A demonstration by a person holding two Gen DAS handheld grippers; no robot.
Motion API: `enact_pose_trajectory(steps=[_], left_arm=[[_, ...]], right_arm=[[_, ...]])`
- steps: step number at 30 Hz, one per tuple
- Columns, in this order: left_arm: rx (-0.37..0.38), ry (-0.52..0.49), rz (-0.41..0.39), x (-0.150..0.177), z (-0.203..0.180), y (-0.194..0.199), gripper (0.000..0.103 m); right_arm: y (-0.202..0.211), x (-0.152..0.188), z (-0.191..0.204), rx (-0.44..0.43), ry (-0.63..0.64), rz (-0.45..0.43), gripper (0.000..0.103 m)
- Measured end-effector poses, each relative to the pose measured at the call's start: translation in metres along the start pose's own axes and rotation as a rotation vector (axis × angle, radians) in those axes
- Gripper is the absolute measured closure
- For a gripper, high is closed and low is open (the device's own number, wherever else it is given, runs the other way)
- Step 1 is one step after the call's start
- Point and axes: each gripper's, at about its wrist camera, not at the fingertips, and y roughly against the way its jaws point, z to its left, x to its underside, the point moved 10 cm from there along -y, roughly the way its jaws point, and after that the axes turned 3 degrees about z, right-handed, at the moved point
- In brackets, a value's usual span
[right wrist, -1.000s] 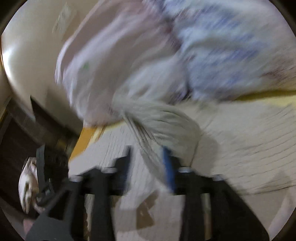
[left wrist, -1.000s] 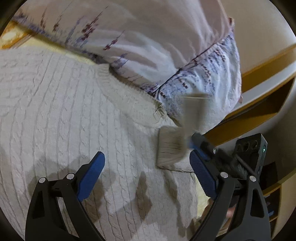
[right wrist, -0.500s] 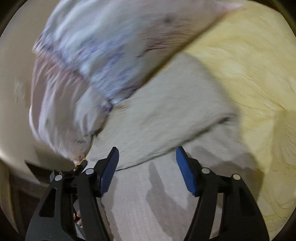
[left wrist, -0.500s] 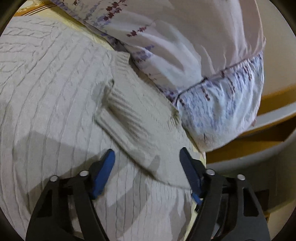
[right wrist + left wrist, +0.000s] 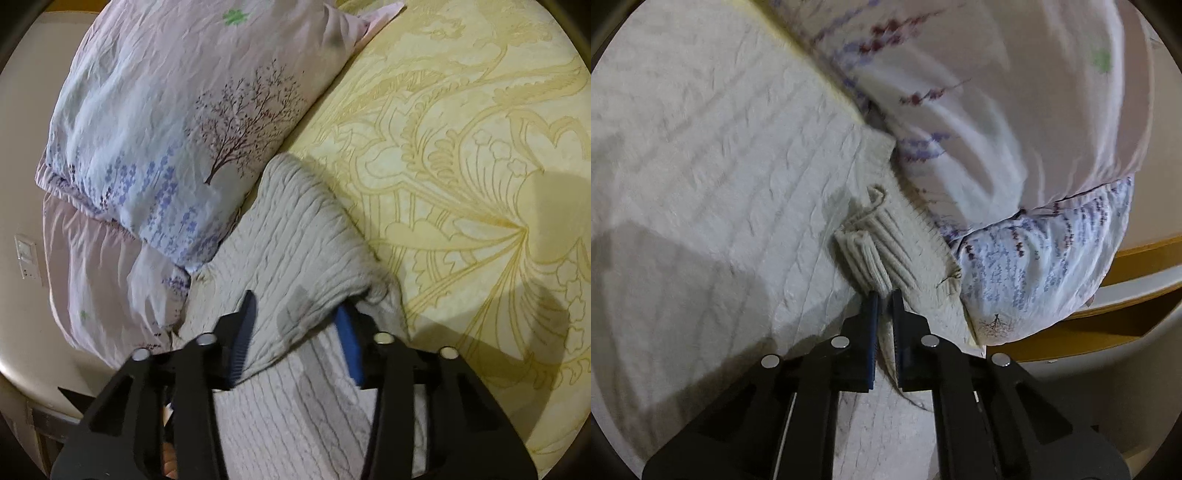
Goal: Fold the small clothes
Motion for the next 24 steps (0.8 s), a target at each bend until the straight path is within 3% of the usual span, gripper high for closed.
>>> enact_pose_trajectory(steps=[1,2,3,8,16,19,21,24], left_arm=[[0.002,-0.013,-0.005,-0.001,-0.002,0.003,0.097],[0.004,-0.041,-0.020,-0.003,-0.008,0.009,0.097],[0.007,-0.064,-0.030,-0.004,-0.012,0.014,0.097],[-0.057,-0.192,-0.103,-0.007,-0.014,0.045,0.097],[-0.227,-0.142,-0.131,-0.013,0.045,0.057,0.101],[-0.233,-0.146,-0.119,-0.011,0.047,0.056,0.101],[-0.204,-0.130,-0.099,-0.008,0.046,0.060,0.101],[-0.145,-0.134,-0.072,0.000,0.045,0.082,0.099]], right_arm=[[0.000,-0.002,0.000,0.008,0.011,-0.007,0.077],[0.000,-0.002,0.000,0.012,0.026,-0.010,0.091],[-0.001,-0.001,0.003,0.012,0.042,-0.010,0.093],[0.003,0.014,0.028,0.002,0.153,-0.024,0.095],[-0.014,0.033,0.006,0.158,0.205,-0.009,0.095],[-0.009,0.037,0.006,0.184,0.222,-0.007,0.080],[0.000,0.042,0.011,0.194,0.243,-0.014,0.059],[0.016,0.048,0.021,0.211,0.303,-0.048,0.050]])
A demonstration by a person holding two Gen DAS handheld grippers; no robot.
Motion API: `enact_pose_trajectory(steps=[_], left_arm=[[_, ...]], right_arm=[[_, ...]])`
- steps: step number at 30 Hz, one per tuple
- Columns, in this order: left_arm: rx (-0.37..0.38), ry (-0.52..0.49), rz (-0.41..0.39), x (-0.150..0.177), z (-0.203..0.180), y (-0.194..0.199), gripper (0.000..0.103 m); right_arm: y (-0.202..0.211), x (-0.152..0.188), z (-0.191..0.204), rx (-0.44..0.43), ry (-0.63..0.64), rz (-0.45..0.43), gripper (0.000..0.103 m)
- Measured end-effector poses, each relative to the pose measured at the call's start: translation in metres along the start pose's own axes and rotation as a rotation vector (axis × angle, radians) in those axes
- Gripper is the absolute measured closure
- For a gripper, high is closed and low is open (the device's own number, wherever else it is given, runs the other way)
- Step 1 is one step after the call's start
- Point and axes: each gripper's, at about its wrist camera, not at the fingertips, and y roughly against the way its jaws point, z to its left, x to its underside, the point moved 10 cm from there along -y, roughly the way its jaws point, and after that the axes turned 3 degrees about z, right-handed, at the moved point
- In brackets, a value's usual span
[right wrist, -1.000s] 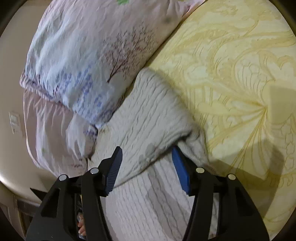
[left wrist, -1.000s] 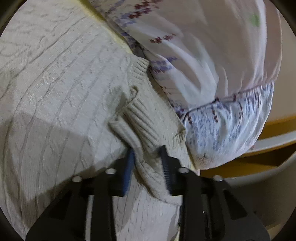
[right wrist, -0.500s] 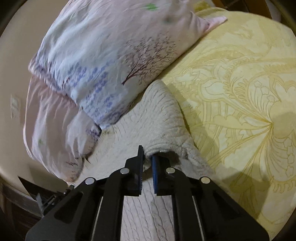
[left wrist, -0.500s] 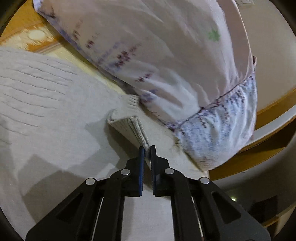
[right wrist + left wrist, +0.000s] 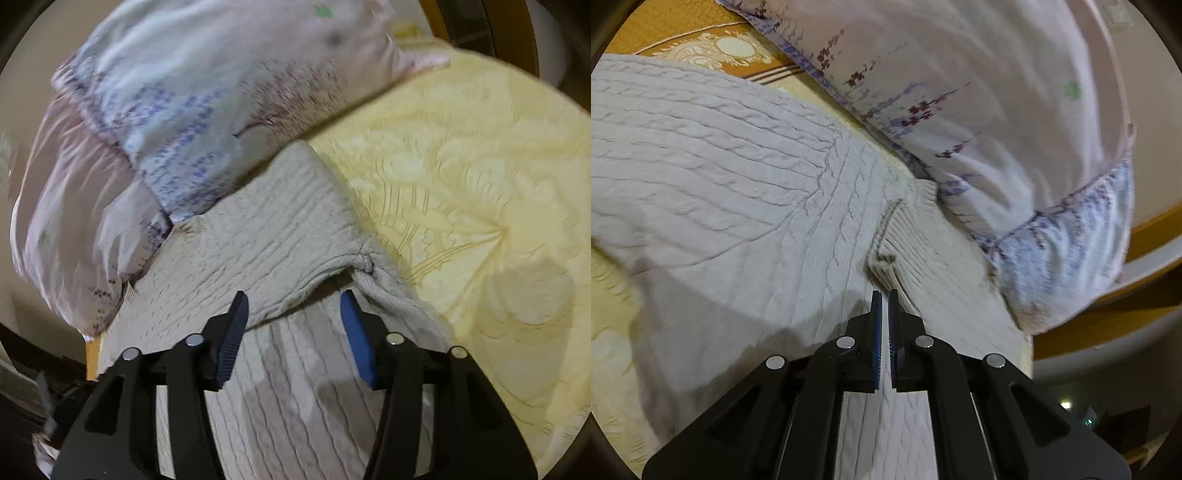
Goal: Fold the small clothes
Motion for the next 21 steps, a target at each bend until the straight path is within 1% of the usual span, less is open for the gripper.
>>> enact_pose_trajectory(steps=[1,2,3,4,5,6,7,10,11,14,18,21], left_arm=[[0.002,-0.001,-0.002,0.001,0.001,0.006,0.098],[0.017,0.000,-0.009,0.003,0.005,0.020,0.097],[0.024,0.002,-0.016,0.004,0.009,0.031,0.090],[0.020,0.007,-0.029,0.004,0.016,0.042,0.075],[0.008,0.024,-0.060,0.002,0.027,0.060,0.066],[-0.006,0.039,-0.088,-0.001,0.038,0.074,0.052],[-0.020,0.056,-0.121,-0.004,0.049,0.089,0.048],[-0.081,0.151,-0.231,-0.019,0.097,0.140,0.048],[-0.098,0.185,-0.253,-0.023,0.111,0.151,0.048],[-0.148,0.286,-0.306,-0.030,0.151,0.178,0.048],[-0.168,0.368,-0.346,-0.037,0.178,0.191,0.048],[-0.155,0.411,-0.383,-0.046,0.188,0.196,0.049]], right_arm=[[0.005,0.001,0.004,0.004,0.019,-0.010,0.050],[0.012,0.001,0.010,0.008,0.051,-0.027,0.050],[0.016,0.000,0.015,0.011,0.074,-0.038,0.050],[0.018,0.000,0.023,0.013,0.109,-0.049,0.050],[0.018,-0.001,0.031,0.016,0.147,-0.054,0.050],[0.016,-0.001,0.042,0.018,0.194,-0.048,0.049],[0.012,0.001,0.050,0.016,0.221,-0.032,0.049],[-0.003,0.011,0.072,-0.024,0.256,0.040,0.047],[-0.008,0.018,0.079,-0.040,0.268,0.065,0.046],[-0.017,0.034,0.095,-0.066,0.301,0.100,0.044],[-0.024,0.048,0.105,-0.084,0.312,0.138,0.043],[-0.024,0.048,0.106,-0.089,0.306,0.143,0.042]])
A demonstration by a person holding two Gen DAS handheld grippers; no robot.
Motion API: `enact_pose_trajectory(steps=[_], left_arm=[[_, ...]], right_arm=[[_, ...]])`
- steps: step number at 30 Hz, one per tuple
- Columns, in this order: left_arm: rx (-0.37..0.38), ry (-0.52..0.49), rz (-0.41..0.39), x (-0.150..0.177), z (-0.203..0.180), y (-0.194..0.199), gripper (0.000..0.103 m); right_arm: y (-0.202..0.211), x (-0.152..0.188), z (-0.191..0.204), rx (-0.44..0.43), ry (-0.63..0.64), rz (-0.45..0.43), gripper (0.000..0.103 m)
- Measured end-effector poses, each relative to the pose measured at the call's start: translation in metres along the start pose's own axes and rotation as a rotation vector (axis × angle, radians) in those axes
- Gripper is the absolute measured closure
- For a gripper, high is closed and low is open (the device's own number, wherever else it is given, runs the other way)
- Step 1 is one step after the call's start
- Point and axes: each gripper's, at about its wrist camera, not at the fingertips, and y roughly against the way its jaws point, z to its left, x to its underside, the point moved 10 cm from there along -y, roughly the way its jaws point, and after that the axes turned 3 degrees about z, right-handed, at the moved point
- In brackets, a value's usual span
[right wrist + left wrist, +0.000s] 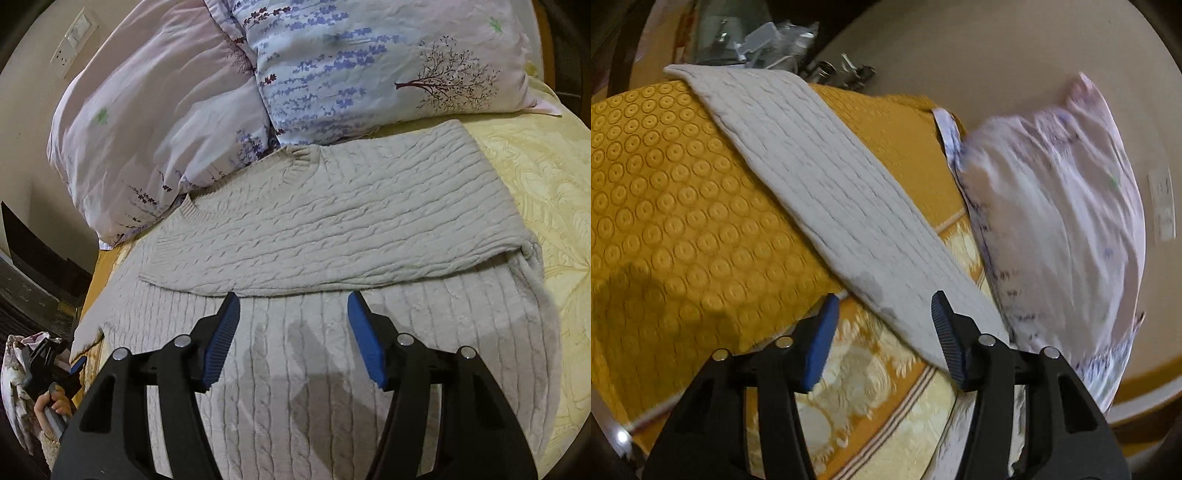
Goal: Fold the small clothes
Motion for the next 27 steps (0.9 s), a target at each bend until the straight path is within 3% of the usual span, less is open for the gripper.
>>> enact_pose_trajectory(steps=[3,6,9,12,15,22,27], left_arm=[[0.000,0.021,-0.032,-0.014,0.003,0.000,0.050],[0.009,0.055,-0.051,-0.027,0.011,-0.002,0.058],[0.021,0.066,-0.058,-0.036,0.015,-0.006,0.070],[0.027,0.063,-0.060,-0.041,0.019,-0.011,0.093],[0.046,0.028,-0.088,-0.045,0.005,-0.008,0.096],[0.152,-0.202,-0.122,-0.032,-0.095,0.002,0.097],[0.274,-0.398,-0.046,0.025,-0.186,-0.013,0.098]], right_arm=[[0.003,-0.003,-0.001,0.003,-0.003,-0.012,0.039],[0.003,-0.004,-0.003,-0.001,-0.010,-0.012,0.038],[0.003,-0.003,-0.004,-0.007,-0.013,-0.007,0.038],[0.003,-0.002,-0.005,-0.012,-0.013,-0.002,0.038],[0.004,-0.004,-0.009,-0.016,-0.013,-0.007,0.038],[0.013,-0.008,-0.020,-0.023,-0.035,-0.037,0.036],[0.018,-0.009,-0.026,-0.023,-0.039,-0.050,0.036]])
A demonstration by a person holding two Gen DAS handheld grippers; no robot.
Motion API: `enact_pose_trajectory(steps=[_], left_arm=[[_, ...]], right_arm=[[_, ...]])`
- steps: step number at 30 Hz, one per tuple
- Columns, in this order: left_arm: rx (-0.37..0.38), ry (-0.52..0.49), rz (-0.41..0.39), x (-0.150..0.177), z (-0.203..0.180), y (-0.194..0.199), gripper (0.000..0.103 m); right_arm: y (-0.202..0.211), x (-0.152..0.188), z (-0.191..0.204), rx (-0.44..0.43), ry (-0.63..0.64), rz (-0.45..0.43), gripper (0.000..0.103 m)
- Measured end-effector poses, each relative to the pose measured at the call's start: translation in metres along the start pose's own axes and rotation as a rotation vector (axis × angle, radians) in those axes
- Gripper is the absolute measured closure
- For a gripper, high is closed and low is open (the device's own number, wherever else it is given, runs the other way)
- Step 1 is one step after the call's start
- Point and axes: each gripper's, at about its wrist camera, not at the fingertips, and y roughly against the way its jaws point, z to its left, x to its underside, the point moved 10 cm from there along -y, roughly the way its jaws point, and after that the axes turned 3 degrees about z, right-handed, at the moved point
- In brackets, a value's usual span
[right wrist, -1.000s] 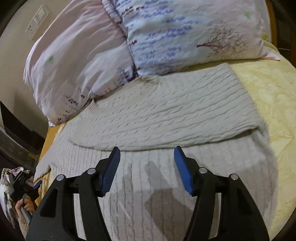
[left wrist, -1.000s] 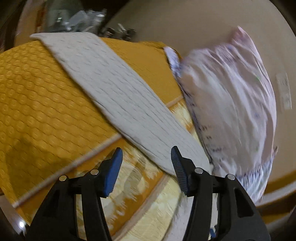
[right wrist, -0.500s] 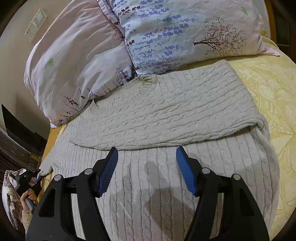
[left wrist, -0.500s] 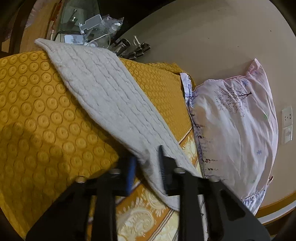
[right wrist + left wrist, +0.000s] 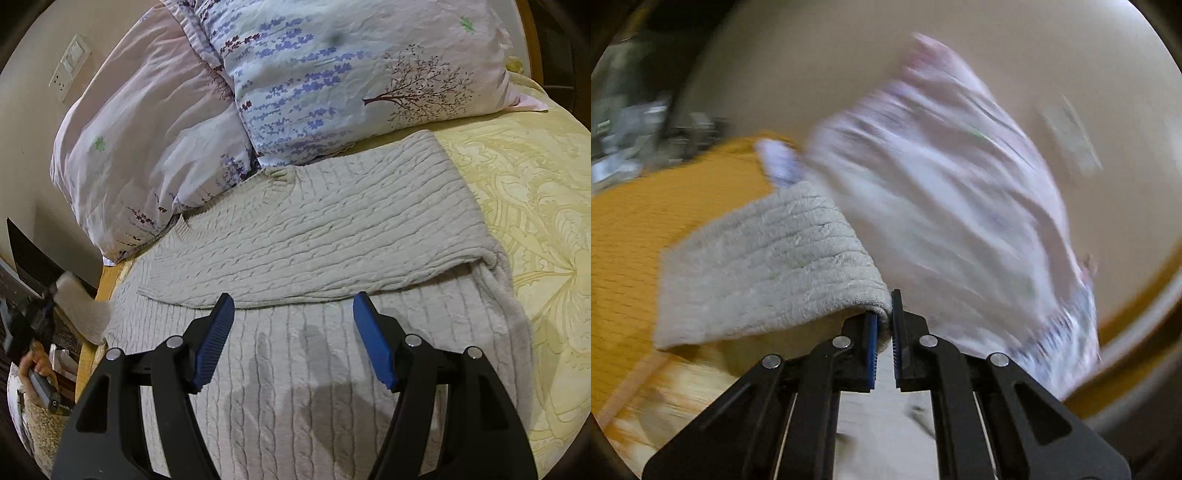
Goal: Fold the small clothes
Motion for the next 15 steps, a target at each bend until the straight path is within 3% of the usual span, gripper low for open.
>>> enact_pose_trajectory(steps=[5,8,12,15], left_arm=[[0.152,-0.191,0.190,0.081,-0.107,-0.064,0.098],[0.165,-0.293,0.342,0.147,-0.142,-0.107,0.098],[0.128,-0.374,0.548,0.222,-0.146,-0.143,0.097],[0.123,-0.395,0.586,0.234,-0.139,-0.139,0.095]], right_arm=[[0.005,0.000,-0.004,0.011,0.009,-0.010,0.036],[0.007,0.002,-0.007,0.024,0.018,0.000,0.036],[0.012,0.002,-0.011,0.055,0.053,0.013,0.036],[0.015,-0.005,-0.003,0.074,0.114,0.014,0.036]])
